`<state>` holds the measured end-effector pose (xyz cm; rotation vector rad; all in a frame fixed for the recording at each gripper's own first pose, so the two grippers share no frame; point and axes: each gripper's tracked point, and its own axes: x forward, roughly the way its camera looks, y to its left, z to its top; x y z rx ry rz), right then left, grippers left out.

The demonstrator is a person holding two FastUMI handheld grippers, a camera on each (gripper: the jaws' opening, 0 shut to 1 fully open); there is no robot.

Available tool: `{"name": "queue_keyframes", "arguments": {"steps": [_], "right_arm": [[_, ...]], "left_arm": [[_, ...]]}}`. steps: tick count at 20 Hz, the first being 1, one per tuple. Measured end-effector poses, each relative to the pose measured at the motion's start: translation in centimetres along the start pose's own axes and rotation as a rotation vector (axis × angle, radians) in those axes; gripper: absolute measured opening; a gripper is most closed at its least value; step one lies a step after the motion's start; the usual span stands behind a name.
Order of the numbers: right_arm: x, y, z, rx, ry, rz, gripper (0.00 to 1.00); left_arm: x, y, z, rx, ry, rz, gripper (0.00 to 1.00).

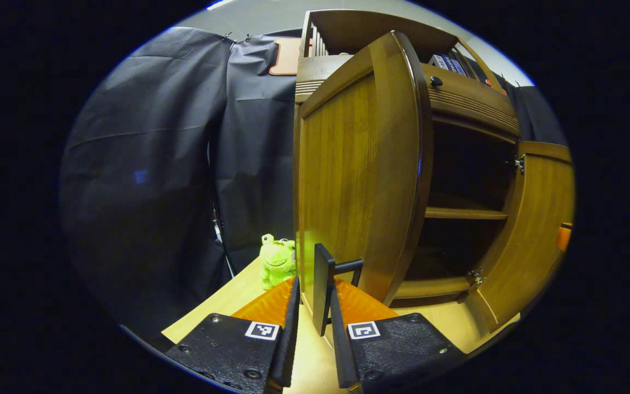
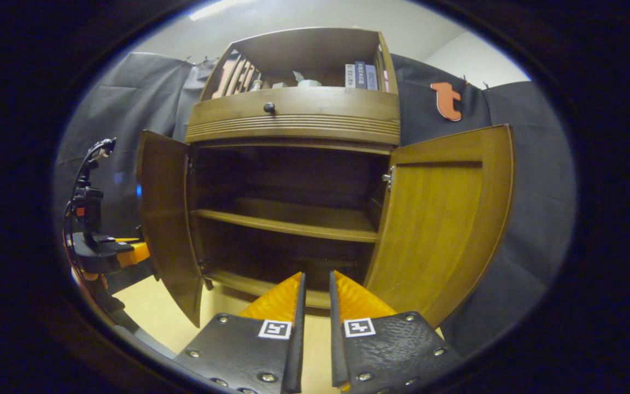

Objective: Open the right door of the double-door shoe cabinet with the right hand, and open the left door with the left hand.

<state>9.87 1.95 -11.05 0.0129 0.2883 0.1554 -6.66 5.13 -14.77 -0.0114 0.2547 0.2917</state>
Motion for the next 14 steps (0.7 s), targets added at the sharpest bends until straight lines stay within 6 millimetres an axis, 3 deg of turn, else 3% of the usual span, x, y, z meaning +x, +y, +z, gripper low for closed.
{"name": "queue_keyframes", "arguments": {"steps": [6, 7, 13, 14], "right_arm": [[1.1, 1.3, -0.2, -0.012, 0.005, 0.043, 0.21], [1.4, 1.5, -0.2, -0.012, 0.008, 0.047, 0.21], [2.7, 2.5, -0.5, -0.013, 0.017, 0.072, 0.21], [2.9, 2.7, -0.6, -0.014, 0.019, 0.076, 0.21]], "left_arm": [[-0.1, 2.9, 0.6, -0.01, -0.012, 0.05, 0.34], [0.0, 3.0, 0.5, -0.019, -0.012, 0.042, 0.18], [0.0, 3.5, 0.6, 0.0, -0.026, 0.002, 0.19], [-0.1, 3.8, 0.6, 0.001, -0.024, -0.003, 0.27]]}}
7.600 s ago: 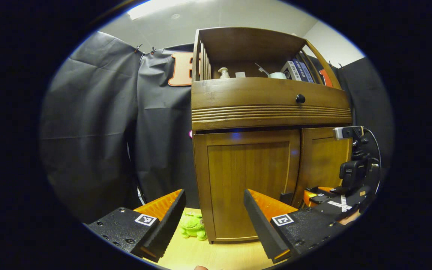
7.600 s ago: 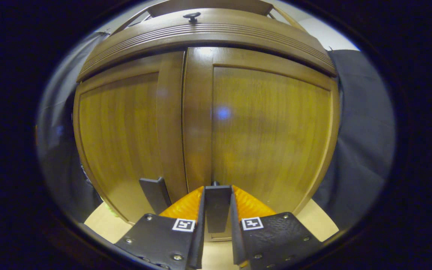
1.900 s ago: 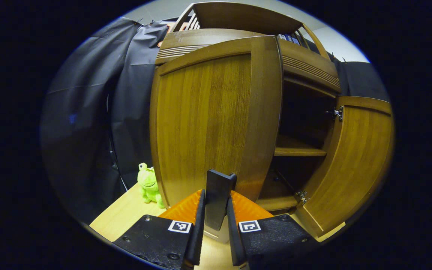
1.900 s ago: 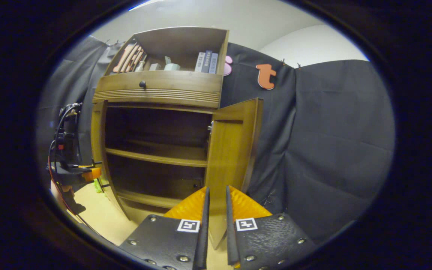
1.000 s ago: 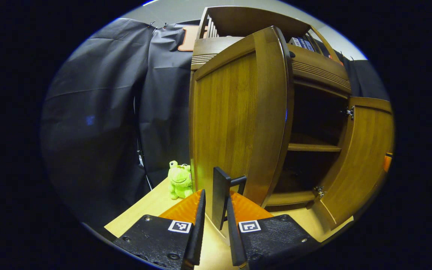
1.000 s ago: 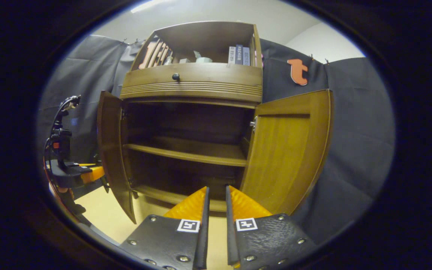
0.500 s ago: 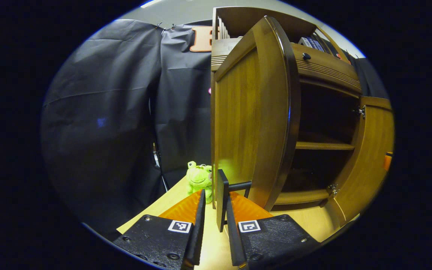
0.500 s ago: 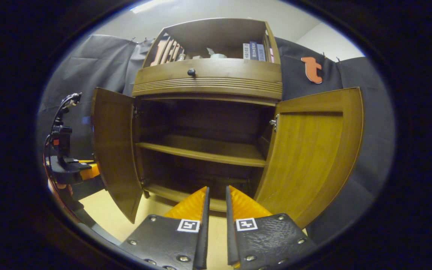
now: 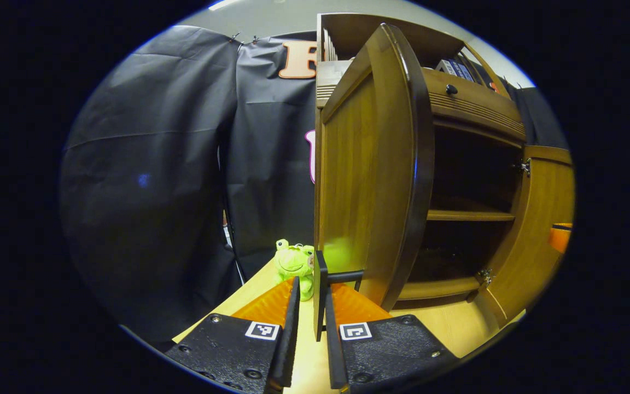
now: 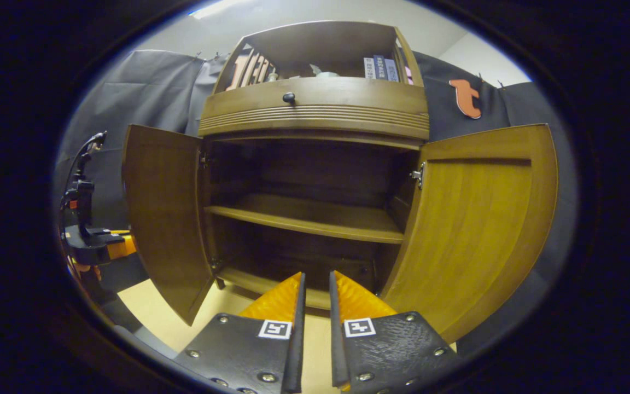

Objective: Open the right door of the double-door shoe cabinet with the right hand, and open the left door with the left hand.

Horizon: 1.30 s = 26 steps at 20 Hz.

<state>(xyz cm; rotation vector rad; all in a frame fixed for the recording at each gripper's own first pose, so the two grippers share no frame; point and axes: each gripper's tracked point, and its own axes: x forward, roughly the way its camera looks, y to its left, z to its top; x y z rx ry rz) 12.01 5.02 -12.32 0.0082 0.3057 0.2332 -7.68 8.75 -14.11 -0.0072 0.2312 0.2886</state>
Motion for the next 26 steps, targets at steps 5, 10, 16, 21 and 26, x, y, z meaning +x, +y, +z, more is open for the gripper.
{"name": "queue_keyframes", "arguments": {"steps": [5, 10, 16, 21, 26], "right_arm": [[1.4, 1.3, -0.2, 0.004, 0.006, 0.03, 0.21], [2.8, 2.9, -0.1, 0.014, 0.009, 0.073, 0.21], [3.7, 4.3, 0.0, 0.015, 0.011, 0.119, 0.21], [4.0, 4.6, 0.0, 0.023, 0.008, 0.143, 0.21], [3.9, 4.4, 0.0, 0.028, 0.008, 0.147, 0.21]], "left_arm": [[-0.5, 2.1, -0.6, -0.028, 0.014, 0.015, 0.27], [-1.1, 3.4, -0.7, -0.08, 0.025, 0.014, 0.26], [-2.3, 4.8, -0.4, -0.097, 0.016, 0.043, 0.27], [-3.3, 6.6, -0.1, -0.109, 0.008, 0.106, 0.27], [-4.2, 7.7, 0.1, -0.11, 0.003, 0.158, 0.27]]}}
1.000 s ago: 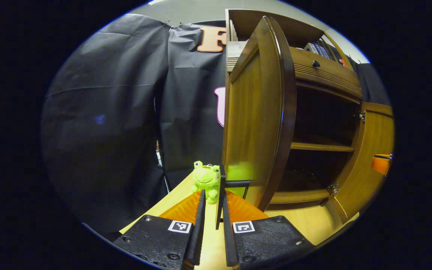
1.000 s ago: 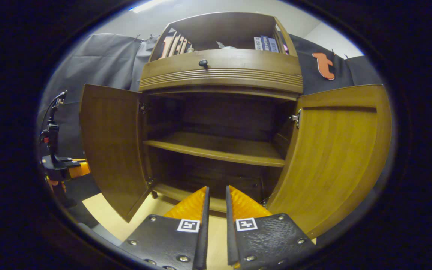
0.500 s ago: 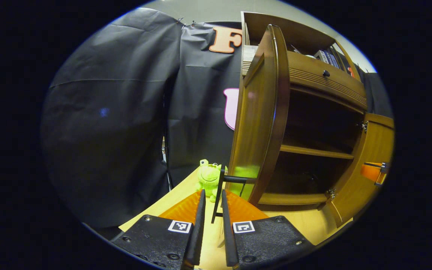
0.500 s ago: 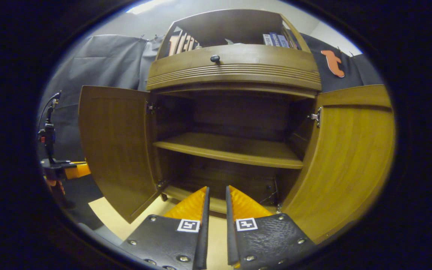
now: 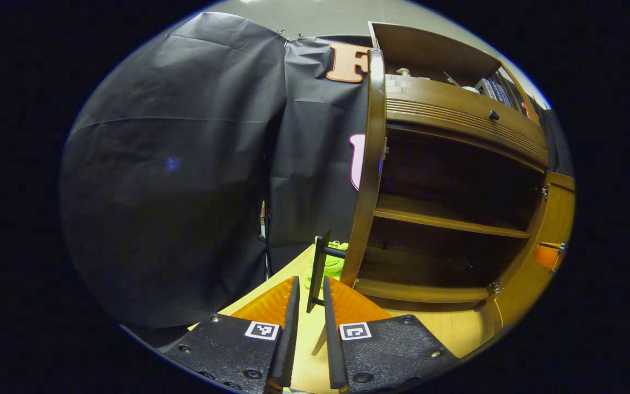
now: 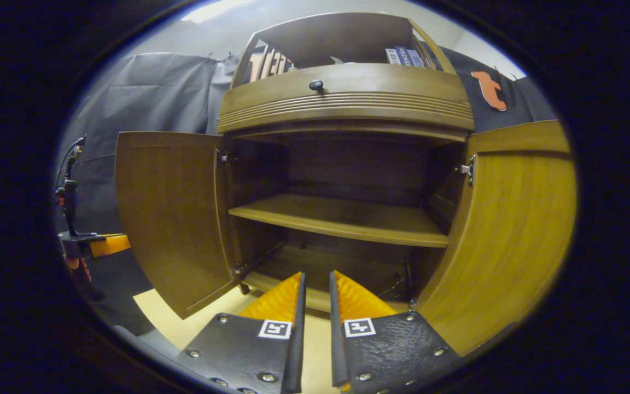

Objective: Open the right door of the double-door shoe cabinet with the right hand, and open the left door with the left hand.

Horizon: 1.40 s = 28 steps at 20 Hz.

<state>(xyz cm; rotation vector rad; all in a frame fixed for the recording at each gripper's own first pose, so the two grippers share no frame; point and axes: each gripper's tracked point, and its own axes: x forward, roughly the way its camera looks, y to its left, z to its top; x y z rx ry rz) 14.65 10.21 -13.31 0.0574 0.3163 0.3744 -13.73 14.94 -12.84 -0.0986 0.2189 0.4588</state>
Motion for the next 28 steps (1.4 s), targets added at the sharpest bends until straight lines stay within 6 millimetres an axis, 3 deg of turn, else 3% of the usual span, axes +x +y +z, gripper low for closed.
{"name": "queue_keyframes", "arguments": {"steps": [4, 5, 6, 7, 11, 12, 13, 14, 15, 18, 22, 25, 28], "right_arm": [[-0.4, -0.4, -0.1, 0.009, 0.0, -0.004, 0.21], [-0.6, -0.5, -0.1, 0.009, -0.001, -0.004, 0.21], [-0.7, -0.5, -0.1, 0.01, -0.002, -0.005, 0.21], [-0.8, -0.7, 0.0, 0.009, -0.005, -0.008, 0.21], [-1.9, -1.6, 0.2, 0.015, -0.019, -0.035, 0.21], [-2.2, -2.0, 0.4, 0.015, -0.023, -0.046, 0.21], [-2.6, -2.3, 0.7, 0.014, -0.03, -0.059, 0.21], [-3.1, -2.6, 1.1, 0.017, -0.038, -0.072, 0.21], [-3.4, -2.9, 1.5, 0.023, -0.049, -0.083, 0.21], [-4.6, -3.6, 3.5, 0.035, -0.093, -0.124, 0.21], [-6.2, -4.2, 6.9, 0.045, -0.157, -0.167, 0.21], [-7.6, -4.2, 9.3, 0.052, -0.211, -0.198, 0.17], [-9.1, -3.9, 11.6, 0.047, -0.265, -0.224, 0.21]], "left_arm": [[-0.9, -0.3, 0.4, -0.012, -0.01, 0.006, 0.27], [-1.0, -1.3, 0.3, -0.025, -0.01, -0.019, 0.18], [-1.3, -2.1, 0.4, -0.028, -0.011, -0.032, 0.18], [-1.3, -2.8, 0.3, -0.026, -0.012, -0.043, 0.27], [-1.7, -7.4, 1.0, -0.032, -0.02, -0.137, 0.27], [-1.8, -8.7, 1.4, -0.031, -0.023, -0.164, 0.3], [-1.9, -9.9, 1.9, -0.028, -0.029, -0.193, 0.27], [-1.9, -11.2, 2.5, -0.022, -0.037, -0.221, 0.3], [-1.9, -12.5, 3.1, -0.014, -0.047, -0.249, 0.27], [-2.4, -16.9, 5.9, 0.008, -0.096, -0.344, 0.3], [-3.5, -21.6, 9.0, 0.039, -0.161, -0.447, 0.26], [-4.6, -23.9, 10.8, 0.051, -0.197, -0.507, 0.26], [-5.6, -25.5, 12.3, 0.053, -0.22, -0.548, 0.26]]}}
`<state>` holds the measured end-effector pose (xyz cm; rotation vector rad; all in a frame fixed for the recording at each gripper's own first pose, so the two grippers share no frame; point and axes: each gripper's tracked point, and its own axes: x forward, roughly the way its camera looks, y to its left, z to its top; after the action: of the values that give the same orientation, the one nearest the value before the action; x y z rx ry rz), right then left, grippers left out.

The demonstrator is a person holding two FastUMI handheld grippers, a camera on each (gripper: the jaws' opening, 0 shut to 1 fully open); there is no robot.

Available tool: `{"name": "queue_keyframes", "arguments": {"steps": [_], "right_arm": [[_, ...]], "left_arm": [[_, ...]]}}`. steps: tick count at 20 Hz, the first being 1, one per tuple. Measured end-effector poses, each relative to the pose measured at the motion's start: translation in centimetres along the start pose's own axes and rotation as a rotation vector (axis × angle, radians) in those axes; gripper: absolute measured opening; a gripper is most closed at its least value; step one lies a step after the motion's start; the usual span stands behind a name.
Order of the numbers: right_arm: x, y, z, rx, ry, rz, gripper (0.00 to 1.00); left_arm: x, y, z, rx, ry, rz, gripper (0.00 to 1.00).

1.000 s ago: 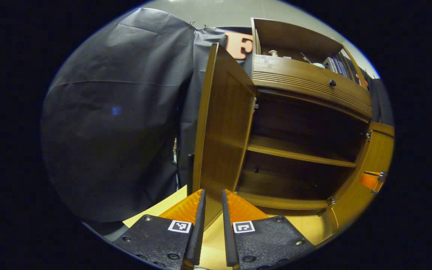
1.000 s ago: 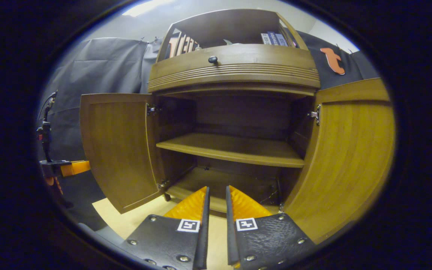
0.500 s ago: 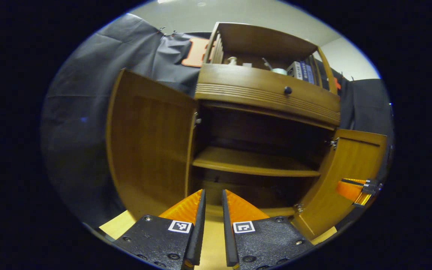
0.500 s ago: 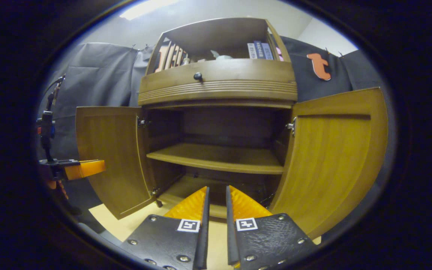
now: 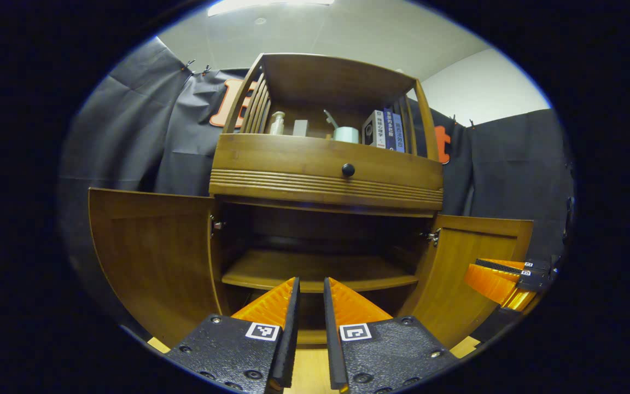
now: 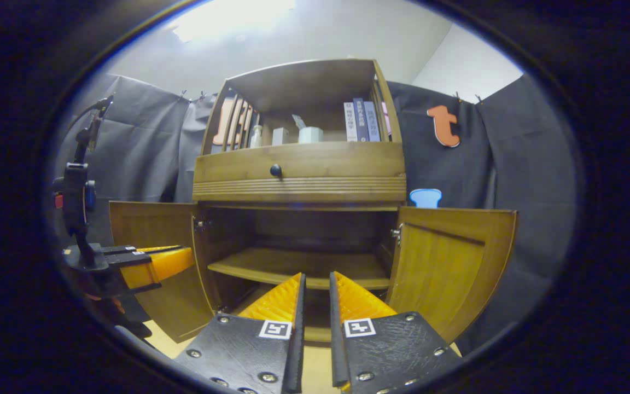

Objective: Open the right door of the double-door shoe cabinet with the right hand, and open the left door with the left hand.

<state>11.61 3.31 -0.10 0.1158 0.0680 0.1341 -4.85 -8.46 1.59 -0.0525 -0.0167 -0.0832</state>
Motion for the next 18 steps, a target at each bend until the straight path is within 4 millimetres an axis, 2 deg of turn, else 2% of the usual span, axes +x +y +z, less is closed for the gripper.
{"name": "queue_keyframes", "arguments": {"steps": [1, 3, 4, 5, 7, 11, 12, 13, 18], "right_arm": [[-0.2, 0.0, 0.6, -0.005, -0.017, -0.01, 0.21], [-0.5, 0.2, 1.6, -0.014, -0.042, -0.02, 0.21], [-0.7, 0.3, 1.9, -0.018, -0.05, -0.027, 0.21], [-0.8, 0.5, 2.2, -0.018, -0.056, -0.032, 0.21], [-0.9, 0.7, 2.3, -0.009, -0.064, -0.04, 0.28], [-0.6, 1.6, 1.4, 0.012, -0.038, -0.019, 0.85], [-0.8, 1.7, 1.5, 0.015, -0.04, -0.018, 1.0], [-0.9, 1.8, 1.6, 0.017, -0.045, -0.02, 1.0], [-1.0, 1.6, 2.0, 0.013, -0.062, -0.037, 0.99]], "left_arm": [[0.1, -0.4, 0.4, 0.002, -0.008, -0.012, 0.26], [0.0, -0.8, 1.0, 0.009, -0.021, -0.023, 0.18], [-0.1, -0.7, 1.2, 0.016, -0.029, -0.014, 0.18], [0.0, -0.7, 1.4, 0.024, -0.035, -0.012, 0.34], [-0.3, -0.9, 1.6, 0.041, -0.05, -0.014, 0.55], [-0.7, -0.3, 2.2, 0.053, -0.076, 0.009, 0.98], [-0.8, -0.2, 2.3, 0.052, -0.081, 0.007, 0.96], [-0.7, -0.4, 2.3, 0.05, -0.081, 0.001, 0.92], [-0.6, -0.2, 2.2, 0.044, -0.077, -0.008, 0.96]]}}
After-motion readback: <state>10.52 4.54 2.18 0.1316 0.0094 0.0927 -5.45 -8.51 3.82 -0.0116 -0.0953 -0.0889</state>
